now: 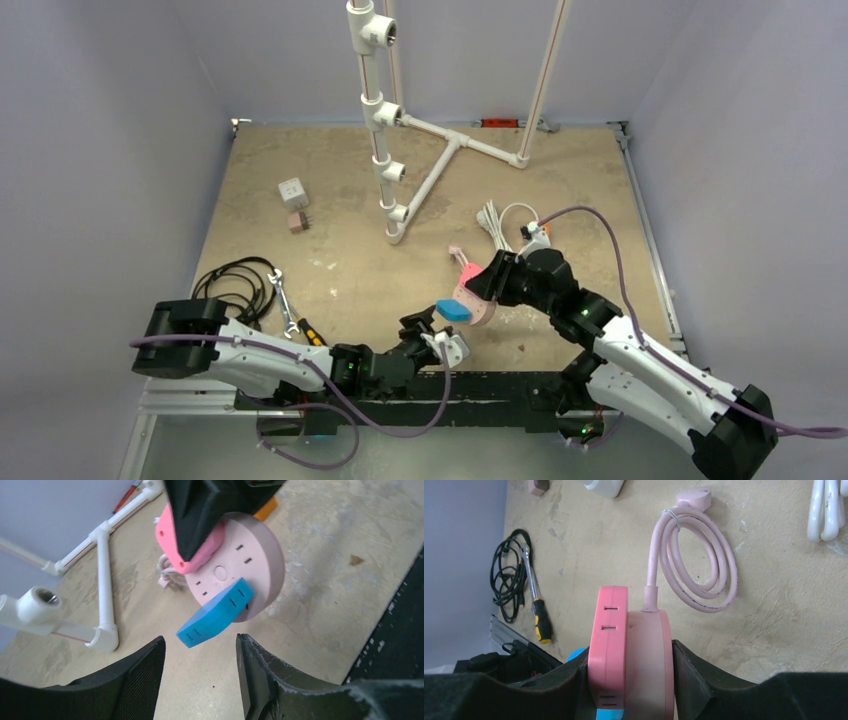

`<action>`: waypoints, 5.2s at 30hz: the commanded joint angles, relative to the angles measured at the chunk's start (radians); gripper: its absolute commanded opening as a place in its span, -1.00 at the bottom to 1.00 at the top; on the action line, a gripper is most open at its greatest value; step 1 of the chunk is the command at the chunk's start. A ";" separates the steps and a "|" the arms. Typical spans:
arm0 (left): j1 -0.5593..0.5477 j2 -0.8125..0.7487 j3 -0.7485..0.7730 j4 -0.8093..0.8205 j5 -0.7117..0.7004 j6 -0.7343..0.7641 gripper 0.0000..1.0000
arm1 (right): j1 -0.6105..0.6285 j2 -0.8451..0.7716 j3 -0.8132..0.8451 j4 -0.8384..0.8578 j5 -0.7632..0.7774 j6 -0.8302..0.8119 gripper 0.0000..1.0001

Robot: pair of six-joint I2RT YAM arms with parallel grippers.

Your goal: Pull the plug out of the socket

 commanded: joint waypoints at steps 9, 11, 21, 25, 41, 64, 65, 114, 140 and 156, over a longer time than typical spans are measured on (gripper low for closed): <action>0.001 0.043 0.165 -0.375 0.220 -0.027 0.24 | 0.003 0.098 0.128 -0.003 -0.089 -0.137 -1.00; 0.001 0.069 0.175 -0.371 0.194 -0.017 0.24 | 0.003 0.115 0.148 -0.027 -0.108 -0.167 -1.00; 0.007 0.134 0.189 -0.324 0.228 -0.017 -0.06 | 0.006 0.153 0.189 -0.115 -0.163 -0.271 -1.00; 0.021 0.150 0.186 -0.286 0.230 -0.016 -0.12 | 0.009 0.160 0.184 -0.112 -0.184 -0.278 -1.00; 0.064 0.195 0.150 -0.210 0.334 -0.090 -1.00 | 0.053 0.217 0.162 -0.065 -0.191 -0.278 -0.95; 0.191 0.136 0.009 -0.137 0.441 -0.402 -1.00 | 0.052 0.136 0.014 0.022 -0.096 -0.194 0.63; 0.203 0.129 -0.004 -0.124 0.453 -0.416 -1.00 | 0.052 0.127 0.001 0.033 -0.093 -0.181 0.63; 0.259 0.259 0.112 -0.152 0.577 -0.446 -1.00 | 0.222 0.254 0.005 0.162 0.166 -0.163 -1.00; 0.444 0.083 0.064 -0.360 0.491 -0.373 -1.00 | 0.243 0.159 0.007 0.067 0.119 -0.269 -1.00; 0.295 0.163 0.121 -0.333 0.488 -0.353 -1.00 | 0.244 0.186 0.023 0.048 0.201 -0.224 -1.00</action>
